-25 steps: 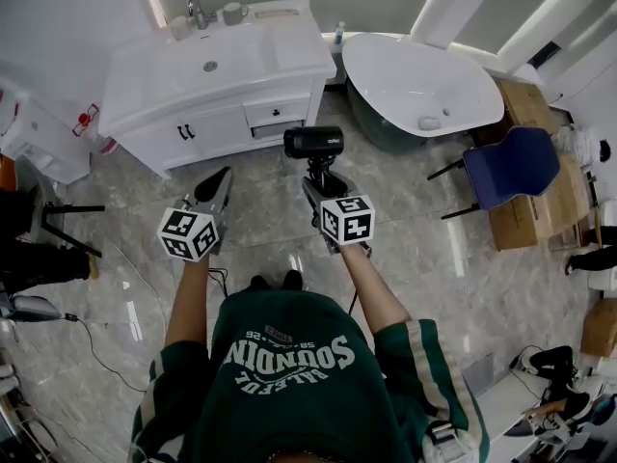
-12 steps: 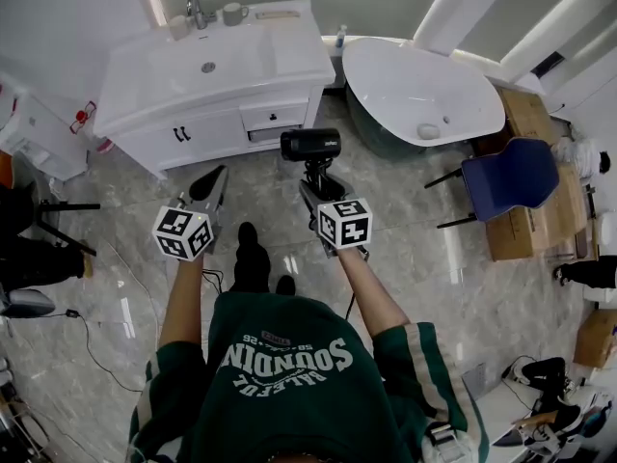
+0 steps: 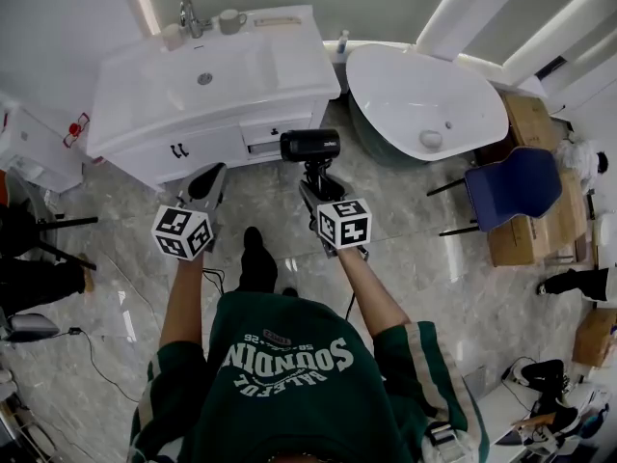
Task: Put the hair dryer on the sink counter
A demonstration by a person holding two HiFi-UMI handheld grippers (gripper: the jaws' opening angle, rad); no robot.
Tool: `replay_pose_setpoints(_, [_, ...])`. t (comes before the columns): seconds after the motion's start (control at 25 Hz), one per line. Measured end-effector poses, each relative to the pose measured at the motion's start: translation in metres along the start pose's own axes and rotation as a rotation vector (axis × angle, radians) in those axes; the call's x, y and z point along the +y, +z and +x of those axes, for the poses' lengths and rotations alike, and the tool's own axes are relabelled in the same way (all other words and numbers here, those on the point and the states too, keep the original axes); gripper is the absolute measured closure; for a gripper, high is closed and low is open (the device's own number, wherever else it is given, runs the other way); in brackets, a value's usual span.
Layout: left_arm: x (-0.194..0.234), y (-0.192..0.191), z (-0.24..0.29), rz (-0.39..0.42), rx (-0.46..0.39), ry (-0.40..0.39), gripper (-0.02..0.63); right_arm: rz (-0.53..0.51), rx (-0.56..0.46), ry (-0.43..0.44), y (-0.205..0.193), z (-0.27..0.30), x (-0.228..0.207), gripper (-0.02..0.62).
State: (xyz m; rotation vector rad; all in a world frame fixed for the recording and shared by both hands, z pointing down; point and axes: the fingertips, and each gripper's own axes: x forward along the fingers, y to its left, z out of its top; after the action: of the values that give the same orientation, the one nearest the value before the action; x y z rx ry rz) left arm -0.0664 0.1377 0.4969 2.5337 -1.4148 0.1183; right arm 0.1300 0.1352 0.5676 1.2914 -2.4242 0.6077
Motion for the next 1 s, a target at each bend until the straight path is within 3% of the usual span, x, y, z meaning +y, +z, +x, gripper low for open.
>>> replay_pose_setpoints(0.56, [0.152, 0.052, 0.112, -0.009, 0.007, -0.05, 0.555, 0.022, -0.009, -0.061, 0.106, 0.156, -0.03, 0.396])
replay_pose_setpoints(1.0, [0.226, 0.058, 0.16, -0.029, 0.024, -0.069, 0.555, 0.043, 0.009, -0.086, 0.137, 0.233, -0.044, 0.396])
